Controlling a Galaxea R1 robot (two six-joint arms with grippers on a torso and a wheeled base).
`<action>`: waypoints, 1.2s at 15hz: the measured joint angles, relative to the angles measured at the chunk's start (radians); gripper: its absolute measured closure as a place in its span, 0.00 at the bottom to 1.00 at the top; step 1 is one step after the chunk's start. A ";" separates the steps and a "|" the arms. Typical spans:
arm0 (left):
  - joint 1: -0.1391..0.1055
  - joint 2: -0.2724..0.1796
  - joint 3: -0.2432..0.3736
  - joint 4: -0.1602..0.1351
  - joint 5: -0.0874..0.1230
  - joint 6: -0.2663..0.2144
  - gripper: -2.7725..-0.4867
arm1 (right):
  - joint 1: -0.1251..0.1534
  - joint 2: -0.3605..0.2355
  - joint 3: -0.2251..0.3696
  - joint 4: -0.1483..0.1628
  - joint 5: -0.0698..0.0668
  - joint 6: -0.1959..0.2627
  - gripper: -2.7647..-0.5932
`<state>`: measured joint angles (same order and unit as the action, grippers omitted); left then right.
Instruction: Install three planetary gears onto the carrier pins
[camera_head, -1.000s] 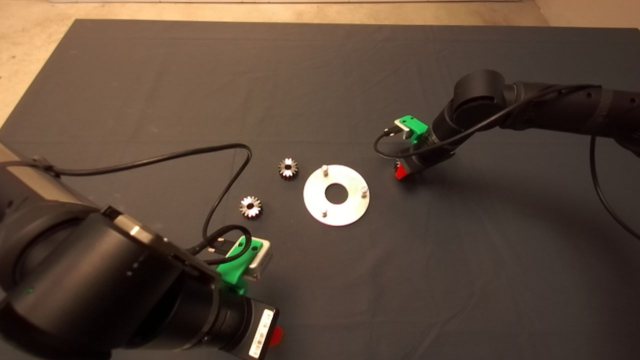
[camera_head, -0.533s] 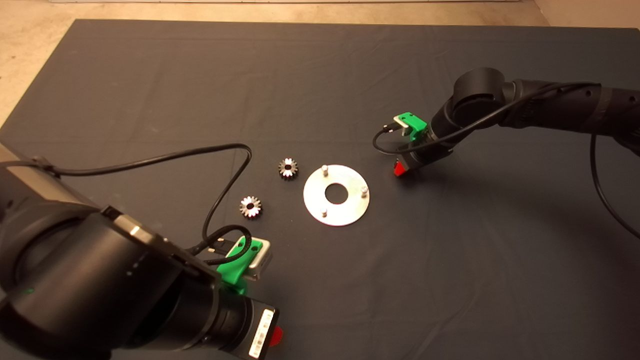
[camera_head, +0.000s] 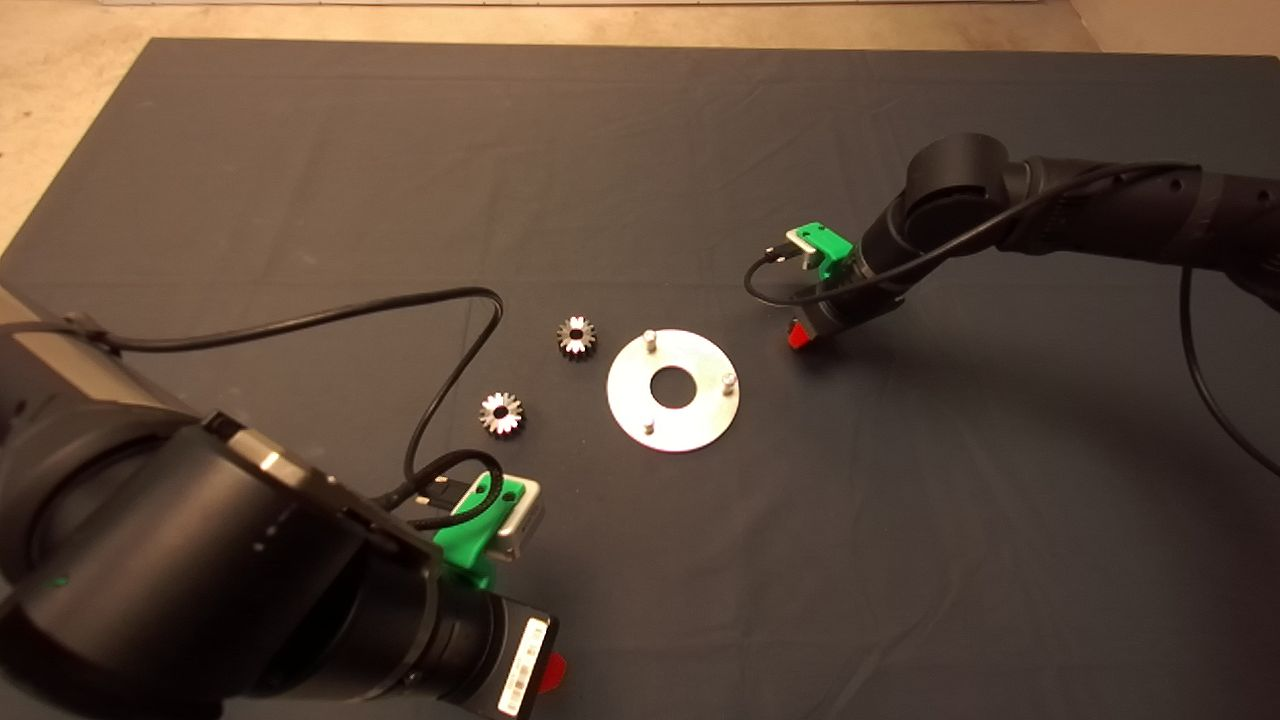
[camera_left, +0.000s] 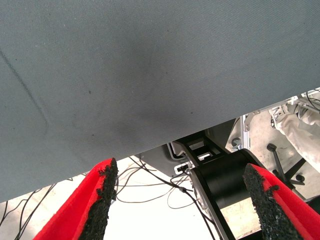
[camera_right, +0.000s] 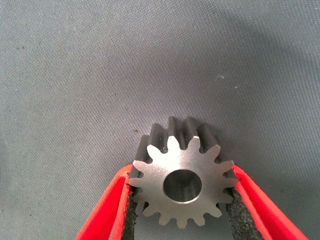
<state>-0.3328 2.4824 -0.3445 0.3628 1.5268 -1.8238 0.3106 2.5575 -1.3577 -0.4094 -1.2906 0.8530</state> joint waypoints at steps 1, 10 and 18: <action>0.000 0.000 0.000 0.000 0.000 0.000 0.43 | 0.000 0.000 0.000 0.000 0.001 0.000 0.78; 0.000 0.000 0.000 0.000 0.000 0.000 0.43 | 0.074 -0.001 0.117 0.010 0.007 -0.001 0.81; 0.000 0.001 0.000 0.001 0.000 0.001 0.43 | 0.102 0.003 0.293 0.128 -0.118 -0.003 0.81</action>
<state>-0.3328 2.4832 -0.3445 0.3643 1.5268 -1.8228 0.4128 2.5606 -1.0647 -0.2818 -1.4085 0.8496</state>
